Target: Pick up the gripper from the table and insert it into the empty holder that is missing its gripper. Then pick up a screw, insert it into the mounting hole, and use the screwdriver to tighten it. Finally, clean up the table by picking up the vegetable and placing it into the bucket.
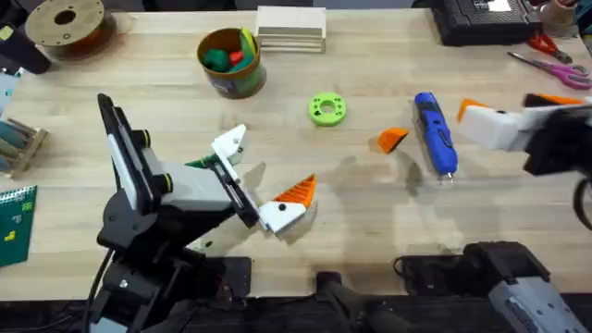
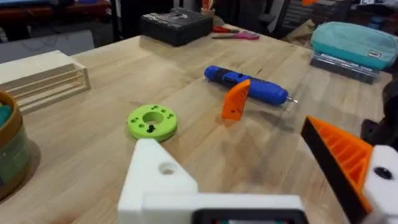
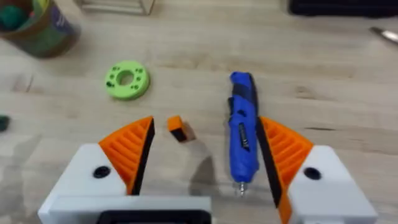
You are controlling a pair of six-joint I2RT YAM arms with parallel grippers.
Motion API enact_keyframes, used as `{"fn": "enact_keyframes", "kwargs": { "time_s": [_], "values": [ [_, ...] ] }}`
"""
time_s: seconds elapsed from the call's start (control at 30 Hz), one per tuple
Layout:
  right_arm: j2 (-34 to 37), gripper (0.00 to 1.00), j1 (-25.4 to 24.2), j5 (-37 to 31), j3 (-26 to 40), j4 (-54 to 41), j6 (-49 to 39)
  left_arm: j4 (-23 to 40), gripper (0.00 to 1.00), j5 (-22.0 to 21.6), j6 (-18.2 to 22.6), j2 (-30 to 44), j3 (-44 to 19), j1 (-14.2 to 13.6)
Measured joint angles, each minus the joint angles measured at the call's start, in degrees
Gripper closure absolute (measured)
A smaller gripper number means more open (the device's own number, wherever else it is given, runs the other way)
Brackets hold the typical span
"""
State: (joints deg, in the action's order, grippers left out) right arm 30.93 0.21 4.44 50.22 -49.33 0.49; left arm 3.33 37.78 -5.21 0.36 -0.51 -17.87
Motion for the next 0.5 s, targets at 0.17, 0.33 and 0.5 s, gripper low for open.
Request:
{"fn": "enact_keyframes", "kwargs": {
  "time_s": [0.17,0.33,0.5],
  "values": [
    [11.3,0.054,2.3,3.0,1.1,-2.6,-1.4,0.0,0.014,0.1,0.0,0.0,0.0,0.0],
    [23.7,0.054,7.6,2.5,4.6,-6.4,-4.6,0.0,0.013,0.2,0.0,0.0,0.0,0.0],
    [33.7,0.054,10.2,1.1,5.4,-6.3,-6.1,0.0,0.014,0.2,0.0,0.0,0.0,0.0]
  ]
}}
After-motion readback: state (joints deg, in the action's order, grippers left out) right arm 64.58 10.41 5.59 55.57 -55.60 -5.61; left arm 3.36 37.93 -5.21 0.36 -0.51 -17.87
